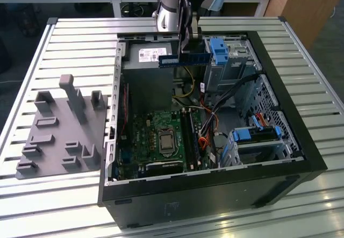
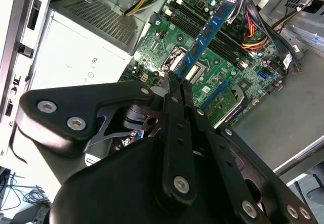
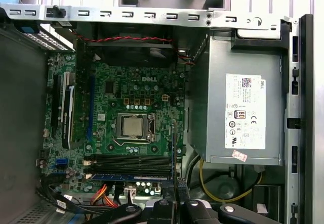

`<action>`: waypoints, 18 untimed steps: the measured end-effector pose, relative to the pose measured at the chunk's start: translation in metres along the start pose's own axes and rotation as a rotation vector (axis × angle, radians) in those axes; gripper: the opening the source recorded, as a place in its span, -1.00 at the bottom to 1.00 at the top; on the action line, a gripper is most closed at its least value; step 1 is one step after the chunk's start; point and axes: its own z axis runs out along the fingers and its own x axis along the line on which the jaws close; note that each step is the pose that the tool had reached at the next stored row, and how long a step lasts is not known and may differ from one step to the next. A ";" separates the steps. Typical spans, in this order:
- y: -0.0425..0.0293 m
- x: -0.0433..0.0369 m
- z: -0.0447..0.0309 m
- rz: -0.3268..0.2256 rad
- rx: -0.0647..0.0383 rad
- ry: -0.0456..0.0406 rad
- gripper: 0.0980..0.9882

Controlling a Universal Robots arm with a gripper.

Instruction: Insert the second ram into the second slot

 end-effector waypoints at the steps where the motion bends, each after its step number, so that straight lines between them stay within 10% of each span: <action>1: 0.0000 0.0003 0.0000 0.000 0.000 0.0000 -0.91; 18: 0.0001 0.0049 0.0000 0.000 0.000 0.0003 -0.91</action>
